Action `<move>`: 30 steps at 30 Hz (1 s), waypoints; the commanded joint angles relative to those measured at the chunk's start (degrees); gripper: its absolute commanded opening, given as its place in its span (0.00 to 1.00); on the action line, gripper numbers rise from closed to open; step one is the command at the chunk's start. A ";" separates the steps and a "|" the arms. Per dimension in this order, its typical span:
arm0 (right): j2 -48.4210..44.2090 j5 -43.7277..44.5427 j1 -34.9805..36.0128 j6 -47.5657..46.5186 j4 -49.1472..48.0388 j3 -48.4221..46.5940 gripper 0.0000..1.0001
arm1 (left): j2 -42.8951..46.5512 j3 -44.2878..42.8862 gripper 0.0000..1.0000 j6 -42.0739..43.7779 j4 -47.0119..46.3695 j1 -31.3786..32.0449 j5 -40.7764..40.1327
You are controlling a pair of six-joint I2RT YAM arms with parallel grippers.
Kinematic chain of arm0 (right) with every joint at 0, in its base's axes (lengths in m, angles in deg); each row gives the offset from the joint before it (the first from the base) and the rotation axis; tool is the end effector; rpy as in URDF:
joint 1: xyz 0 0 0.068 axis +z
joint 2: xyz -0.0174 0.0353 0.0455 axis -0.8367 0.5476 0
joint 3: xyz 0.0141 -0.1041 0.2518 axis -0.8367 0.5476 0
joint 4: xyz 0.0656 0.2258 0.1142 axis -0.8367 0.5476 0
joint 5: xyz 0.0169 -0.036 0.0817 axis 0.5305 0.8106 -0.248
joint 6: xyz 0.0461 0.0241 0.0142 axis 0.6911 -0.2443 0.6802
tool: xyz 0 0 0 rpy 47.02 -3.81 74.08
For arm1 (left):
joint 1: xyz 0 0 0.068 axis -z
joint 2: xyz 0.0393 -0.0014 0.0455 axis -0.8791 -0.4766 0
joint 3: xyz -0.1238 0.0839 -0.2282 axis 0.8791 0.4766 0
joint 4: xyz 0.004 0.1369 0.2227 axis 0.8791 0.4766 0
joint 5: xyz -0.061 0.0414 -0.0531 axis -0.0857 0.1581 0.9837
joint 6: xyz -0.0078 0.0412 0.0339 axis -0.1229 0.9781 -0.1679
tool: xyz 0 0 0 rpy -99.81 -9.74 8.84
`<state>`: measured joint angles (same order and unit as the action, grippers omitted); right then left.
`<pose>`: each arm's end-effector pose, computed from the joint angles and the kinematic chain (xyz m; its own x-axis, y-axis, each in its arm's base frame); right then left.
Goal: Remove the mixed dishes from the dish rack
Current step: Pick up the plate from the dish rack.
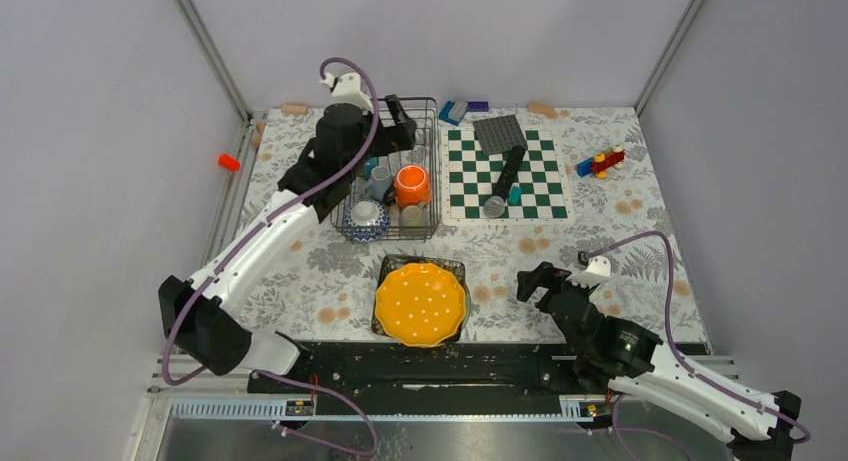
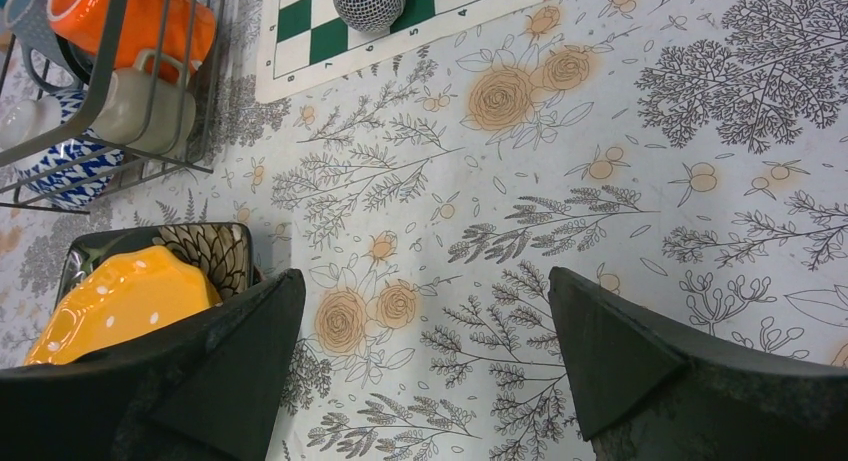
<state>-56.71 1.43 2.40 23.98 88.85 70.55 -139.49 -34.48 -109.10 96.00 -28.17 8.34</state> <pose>0.0731 0.0719 0.1977 -0.3452 0.4285 -0.8350 0.0081 0.8910 0.4539 0.2759 -0.1724 0.4098 -0.2918 -0.3060 -0.9062 0.2571 0.8875 -0.3824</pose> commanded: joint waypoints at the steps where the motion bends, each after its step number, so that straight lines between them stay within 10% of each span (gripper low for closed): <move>1: 1.97 0.28 0.04 2.20 0.01 0.09 0.99 | -1.76 3.10 0.99 -4.77 2.39 -7.85 3.54; 8: 4.42 -0.09 0.04 0.29 -1.10 -0.44 0.99 | -12.03 0.32 0.99 -4.13 -3.14 -19.25 18.71; 30: 4.72 0.85 0.04 -1.66 -1.97 -0.46 0.99 | -21.23 -5.94 0.99 -0.63 -6.16 -19.68 28.42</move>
<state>-51.92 0.57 2.40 22.77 88.72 70.55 -159.35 -36.49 -110.26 93.31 -47.88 32.12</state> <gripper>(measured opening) 0.988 0.986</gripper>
